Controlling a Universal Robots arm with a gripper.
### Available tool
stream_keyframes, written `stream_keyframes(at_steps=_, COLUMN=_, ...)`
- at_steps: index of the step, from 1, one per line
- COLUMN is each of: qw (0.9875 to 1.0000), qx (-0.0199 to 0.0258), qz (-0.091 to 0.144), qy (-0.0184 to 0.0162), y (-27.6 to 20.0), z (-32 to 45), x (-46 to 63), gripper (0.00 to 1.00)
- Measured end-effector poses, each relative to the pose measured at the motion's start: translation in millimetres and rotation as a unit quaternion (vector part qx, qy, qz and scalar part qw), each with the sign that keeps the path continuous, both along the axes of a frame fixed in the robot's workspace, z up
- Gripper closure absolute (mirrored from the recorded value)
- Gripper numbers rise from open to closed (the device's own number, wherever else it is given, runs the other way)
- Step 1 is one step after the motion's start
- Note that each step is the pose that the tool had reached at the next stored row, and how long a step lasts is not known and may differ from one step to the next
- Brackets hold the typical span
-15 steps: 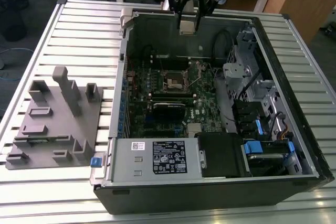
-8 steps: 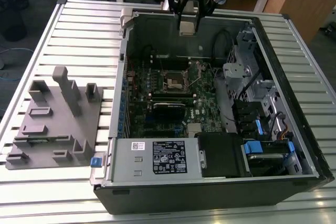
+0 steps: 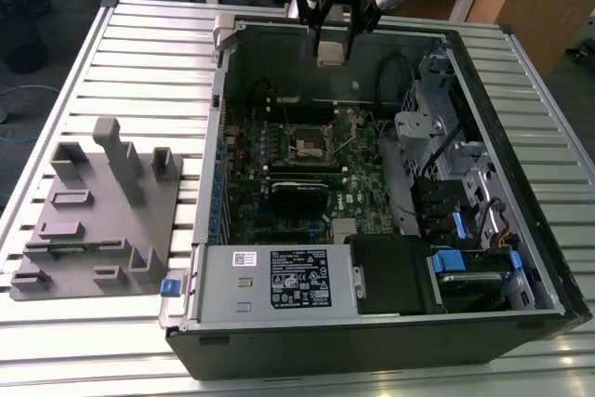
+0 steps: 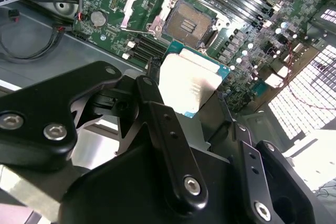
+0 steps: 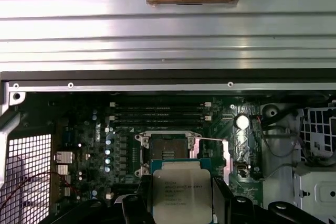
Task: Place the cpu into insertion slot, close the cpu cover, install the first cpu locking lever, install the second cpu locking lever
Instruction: 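Place the cpu into insertion slot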
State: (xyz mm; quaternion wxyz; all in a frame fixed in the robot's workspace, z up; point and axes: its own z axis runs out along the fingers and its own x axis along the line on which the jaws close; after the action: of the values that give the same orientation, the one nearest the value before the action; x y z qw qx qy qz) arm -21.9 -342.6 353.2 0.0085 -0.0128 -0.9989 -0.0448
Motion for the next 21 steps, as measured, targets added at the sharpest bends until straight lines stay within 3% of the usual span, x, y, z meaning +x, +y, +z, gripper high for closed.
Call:
stream_keyframes(at_steps=15, qw=1.0, qx=-0.0001, qz=0.0, qy=-0.0007, y=0.0, z=-17.1, x=-9.3, gripper=0.46)
stream_keyframes(at_steps=21, qw=1.0, qx=-0.0012, qz=0.0, qy=-0.0006, y=0.0, z=-17.8, x=-9.5, gripper=0.46)
